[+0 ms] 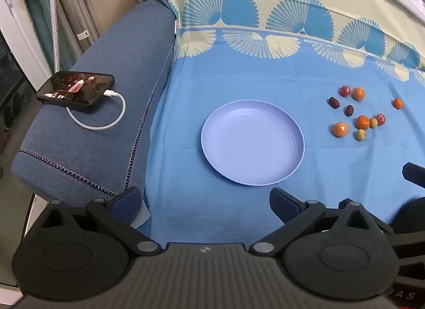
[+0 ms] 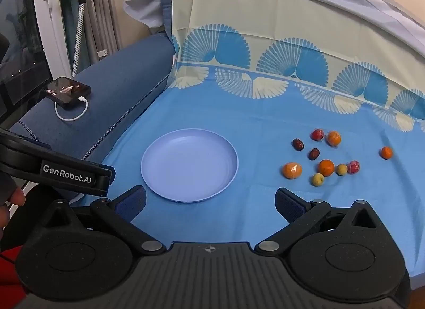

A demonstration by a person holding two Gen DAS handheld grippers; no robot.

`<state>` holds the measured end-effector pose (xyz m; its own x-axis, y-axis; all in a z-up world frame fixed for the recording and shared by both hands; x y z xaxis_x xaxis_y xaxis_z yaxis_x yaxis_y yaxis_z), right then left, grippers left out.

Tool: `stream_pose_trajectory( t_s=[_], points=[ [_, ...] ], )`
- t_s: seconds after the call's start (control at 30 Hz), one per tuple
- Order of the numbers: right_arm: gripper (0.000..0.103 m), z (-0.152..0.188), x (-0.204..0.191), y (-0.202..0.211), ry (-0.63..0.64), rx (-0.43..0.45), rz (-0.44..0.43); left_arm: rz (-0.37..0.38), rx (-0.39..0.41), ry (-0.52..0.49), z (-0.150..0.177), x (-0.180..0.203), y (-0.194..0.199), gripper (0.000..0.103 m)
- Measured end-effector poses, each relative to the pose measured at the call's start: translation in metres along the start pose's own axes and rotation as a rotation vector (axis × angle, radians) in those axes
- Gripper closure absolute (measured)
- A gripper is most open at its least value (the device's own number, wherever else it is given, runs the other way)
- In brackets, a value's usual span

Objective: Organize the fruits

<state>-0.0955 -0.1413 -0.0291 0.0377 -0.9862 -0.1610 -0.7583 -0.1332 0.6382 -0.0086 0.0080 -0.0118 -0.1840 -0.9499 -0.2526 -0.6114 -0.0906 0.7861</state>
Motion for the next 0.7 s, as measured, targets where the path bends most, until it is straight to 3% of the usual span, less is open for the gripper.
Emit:
stream_pose_trajectory(
  t_s=[0.7],
  points=[
    [0.000, 0.0014, -0.0008, -0.0013, -0.003, -0.004, 0.001, -0.001, -0.004, -0.001, 0.0021, 0.0010, -0.0010, 0.000]
  ],
)
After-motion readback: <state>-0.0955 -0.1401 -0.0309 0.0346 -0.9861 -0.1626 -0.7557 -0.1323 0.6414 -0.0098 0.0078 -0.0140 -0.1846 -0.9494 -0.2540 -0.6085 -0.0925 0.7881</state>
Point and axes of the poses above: each gripper's, at about its wrist camera, not at the fingertips, and y roughly against the way its jaws point, x to its right, z to its underside, the point moved 2 cm from there along -y, roughly the way its jaws point, and after that the axes turned 8 degrees about -z, right-handed, at the moved point
